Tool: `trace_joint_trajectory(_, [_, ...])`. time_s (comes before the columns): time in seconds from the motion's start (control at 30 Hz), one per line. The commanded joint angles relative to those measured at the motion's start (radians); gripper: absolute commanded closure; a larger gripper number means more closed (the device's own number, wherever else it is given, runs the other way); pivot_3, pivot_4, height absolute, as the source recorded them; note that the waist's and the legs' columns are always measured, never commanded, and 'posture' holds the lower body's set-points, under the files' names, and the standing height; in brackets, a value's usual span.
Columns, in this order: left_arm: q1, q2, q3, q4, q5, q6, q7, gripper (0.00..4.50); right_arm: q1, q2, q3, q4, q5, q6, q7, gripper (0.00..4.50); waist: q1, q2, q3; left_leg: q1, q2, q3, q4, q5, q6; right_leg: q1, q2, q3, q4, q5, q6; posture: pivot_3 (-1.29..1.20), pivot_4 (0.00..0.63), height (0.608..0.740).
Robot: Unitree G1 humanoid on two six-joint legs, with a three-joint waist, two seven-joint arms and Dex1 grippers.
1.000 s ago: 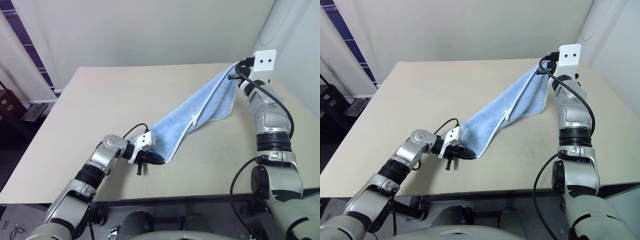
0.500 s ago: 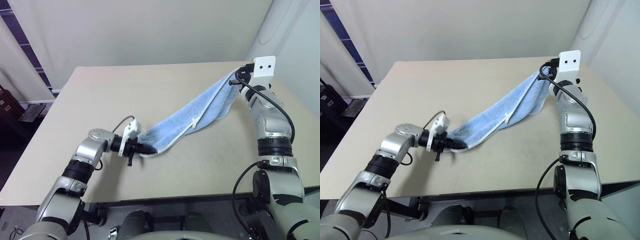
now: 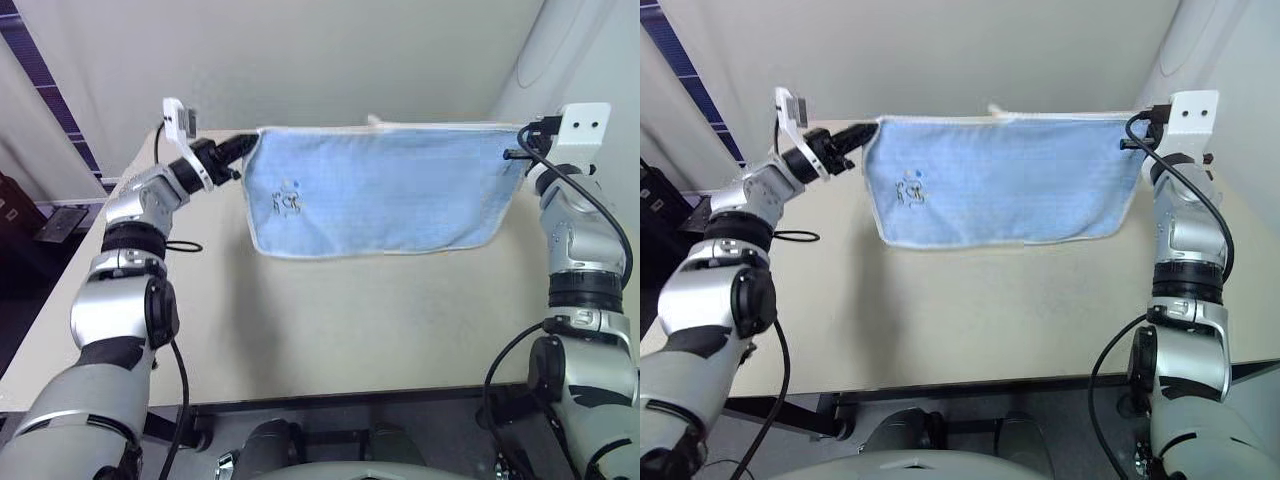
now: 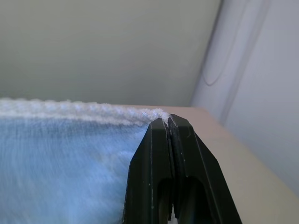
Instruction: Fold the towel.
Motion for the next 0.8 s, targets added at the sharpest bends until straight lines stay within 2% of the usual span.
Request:
trace_joint_trajectory(0.03, [-0.092, -0.014, 0.032, 0.069, 0.045, -0.141, 0.113, 4.47, -0.130, -0.044, -0.001, 0.119, -0.030, -0.114, -0.021, 4.50, -0.001, 0.000, 0.001, 0.000, 0.000, 0.000, 0.000, 0.000, 0.000, 0.000, 0.000, 0.000, 0.000, 0.000, 0.000, 0.00, 0.000, 0.716])
trace_joint_trajectory(0.17, [-0.136, -0.009, 0.034, 0.115, 0.089, -0.173, 0.163, 4.47, -0.172, -0.067, 0.018, 0.210, -0.034, -0.182, 0.037, 4.50, -0.002, -0.001, 0.001, -0.001, 0.000, 0.000, -0.001, 0.001, 0.002, -0.001, 0.001, 0.000, 0.000, 0.000, 0.002, 0.00, 0.000, 0.716])
trace_joint_trajectory(0.27, [-0.113, 0.005, 0.030, 0.117, 0.111, -0.156, 0.096, 4.47, -0.104, -0.064, 0.001, 0.116, 0.012, -0.156, 0.104, 4.50, -0.003, -0.001, 0.001, -0.001, 0.000, 0.001, -0.002, 0.001, 0.002, -0.001, 0.002, 0.000, 0.001, 0.000, 0.004, 0.00, 0.000, 0.716])
trace_joint_trajectory(0.5, [0.049, 0.103, -0.008, 0.051, 0.133, -0.038, -0.275, 4.47, 0.352, -0.038, -0.096, -0.546, 0.242, 0.150, 0.205, 4.50, -0.001, -0.001, 0.001, -0.003, 0.000, 0.001, -0.001, 0.001, 0.003, -0.003, 0.002, -0.002, 0.003, -0.001, 0.006, 0.00, 0.000, 0.716])
trace_joint_trajectory(0.63, [0.133, 0.160, -0.051, -0.051, 0.141, 0.039, -0.453, 4.47, 0.510, -0.039, -0.154, -0.768, 0.338, 0.299, 0.188, 4.50, -0.001, -0.001, 0.002, -0.005, 0.000, -0.001, 0.002, -0.001, 0.001, -0.004, 0.001, -0.002, 0.004, -0.001, 0.004, 0.00, 0.000, 0.716])
trace_joint_trajectory(0.73, [0.250, 0.246, -0.072, -0.256, 0.088, 0.239, -0.616, 4.47, 0.649, -0.016, -0.230, -0.941, 0.451, 0.411, 0.185, 4.50, -0.002, -0.001, 0.002, -0.005, 0.002, -0.001, 0.001, -0.001, 0.001, -0.007, 0.000, -0.003, -0.001, 0.000, -0.004, 0.00, 0.000, 0.716])
trace_joint_trajectory(0.8, [0.343, 0.282, -0.088, -0.403, 0.064, 0.321, -0.662, 4.47, 0.747, -0.018, -0.267, -1.046, 0.526, 0.463, 0.212, 4.50, -0.002, -0.001, 0.001, -0.004, 0.003, -0.001, 0.001, -0.001, 0.000, -0.006, -0.001, -0.003, -0.004, 0.001, -0.005, 0.00, 0.000, 0.716])
